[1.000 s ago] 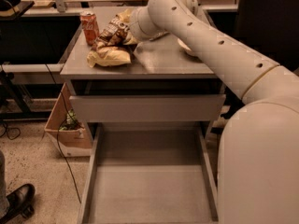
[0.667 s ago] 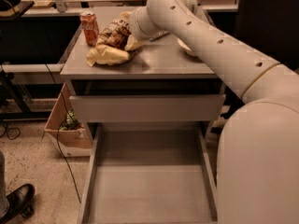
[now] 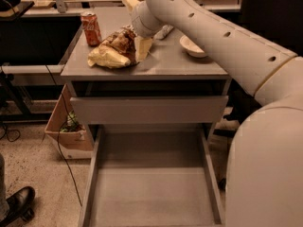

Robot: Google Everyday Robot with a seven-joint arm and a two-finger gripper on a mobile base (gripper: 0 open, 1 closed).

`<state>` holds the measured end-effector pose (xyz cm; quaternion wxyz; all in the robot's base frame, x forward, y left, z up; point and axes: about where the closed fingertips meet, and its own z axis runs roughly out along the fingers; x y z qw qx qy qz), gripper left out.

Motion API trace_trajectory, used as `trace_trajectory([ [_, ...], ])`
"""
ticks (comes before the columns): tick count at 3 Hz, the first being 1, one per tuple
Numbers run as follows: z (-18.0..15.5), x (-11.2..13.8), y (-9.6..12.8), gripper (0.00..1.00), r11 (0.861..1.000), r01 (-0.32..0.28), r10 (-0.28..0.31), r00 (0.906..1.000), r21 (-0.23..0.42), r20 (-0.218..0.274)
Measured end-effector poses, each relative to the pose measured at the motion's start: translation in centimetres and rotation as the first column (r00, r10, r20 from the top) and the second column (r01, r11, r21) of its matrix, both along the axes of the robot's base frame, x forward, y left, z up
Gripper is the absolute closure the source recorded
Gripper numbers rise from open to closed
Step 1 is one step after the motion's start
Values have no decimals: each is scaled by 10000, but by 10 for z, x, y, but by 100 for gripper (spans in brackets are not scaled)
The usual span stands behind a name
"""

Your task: Pick brown chip bag from middle drawer and place on counter

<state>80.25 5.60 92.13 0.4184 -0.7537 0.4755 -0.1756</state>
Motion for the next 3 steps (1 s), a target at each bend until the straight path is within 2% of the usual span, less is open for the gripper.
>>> trace_trajectory([
  [1, 16, -47, -41, 0, 9998, 195, -191, 9977, 54, -652],
  [2, 16, -47, -41, 0, 9998, 194, -190, 9977, 53, -652],
  [3, 11, -39, -96, 0, 9897, 874, -785, 9937, 1135, -803],
])
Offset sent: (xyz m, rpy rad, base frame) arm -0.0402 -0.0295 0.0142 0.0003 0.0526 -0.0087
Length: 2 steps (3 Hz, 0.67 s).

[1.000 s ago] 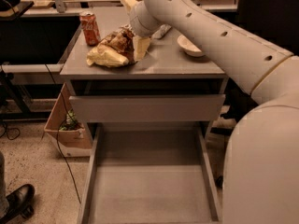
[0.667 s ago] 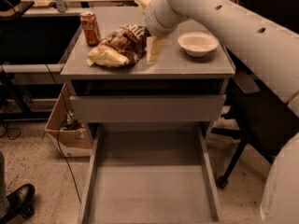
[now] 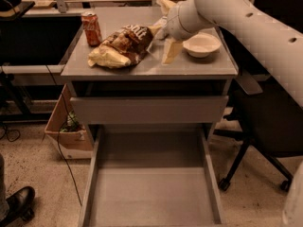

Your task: Pick brown chip bag from middle drawer and place on counter

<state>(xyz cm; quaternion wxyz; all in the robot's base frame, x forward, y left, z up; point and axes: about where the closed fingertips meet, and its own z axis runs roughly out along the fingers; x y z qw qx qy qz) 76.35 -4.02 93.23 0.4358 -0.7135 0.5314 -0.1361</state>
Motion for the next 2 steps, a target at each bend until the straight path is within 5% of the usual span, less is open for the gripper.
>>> trace_trajectory([
  [1, -1, 5, -66, 0, 9923, 830, -837, 9965, 924, 36],
  [2, 22, -2, -130, 0, 9781, 1747, -1828, 9810, 1133, 654],
])
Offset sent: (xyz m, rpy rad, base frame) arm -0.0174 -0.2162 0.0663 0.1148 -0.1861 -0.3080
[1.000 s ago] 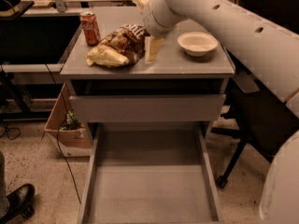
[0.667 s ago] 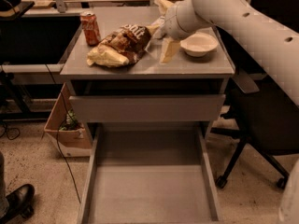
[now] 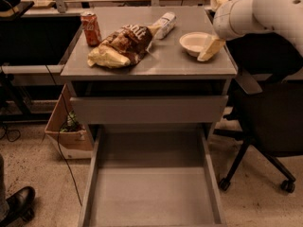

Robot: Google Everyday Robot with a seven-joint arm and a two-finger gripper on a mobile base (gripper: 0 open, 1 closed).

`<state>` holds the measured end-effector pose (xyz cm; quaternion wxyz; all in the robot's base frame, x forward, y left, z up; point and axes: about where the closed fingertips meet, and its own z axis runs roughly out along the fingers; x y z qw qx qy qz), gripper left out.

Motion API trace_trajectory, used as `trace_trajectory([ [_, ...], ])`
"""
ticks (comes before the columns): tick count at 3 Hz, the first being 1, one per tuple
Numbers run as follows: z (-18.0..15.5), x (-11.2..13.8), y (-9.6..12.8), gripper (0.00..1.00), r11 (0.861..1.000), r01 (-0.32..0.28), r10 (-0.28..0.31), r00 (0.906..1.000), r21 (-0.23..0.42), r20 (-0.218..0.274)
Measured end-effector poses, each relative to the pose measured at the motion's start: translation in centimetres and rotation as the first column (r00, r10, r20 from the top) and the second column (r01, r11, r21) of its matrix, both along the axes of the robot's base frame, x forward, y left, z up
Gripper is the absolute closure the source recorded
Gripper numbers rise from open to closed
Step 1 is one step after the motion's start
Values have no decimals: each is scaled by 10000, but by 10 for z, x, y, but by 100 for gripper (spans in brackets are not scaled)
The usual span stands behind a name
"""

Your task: Pick brown chip bag from middle drawer and place on counter

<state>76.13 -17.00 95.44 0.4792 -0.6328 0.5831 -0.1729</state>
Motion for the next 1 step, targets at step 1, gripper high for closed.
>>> trace_trajectory([
  [1, 1, -1, -7, 0, 9999, 106, -107, 9999, 14, 47],
])
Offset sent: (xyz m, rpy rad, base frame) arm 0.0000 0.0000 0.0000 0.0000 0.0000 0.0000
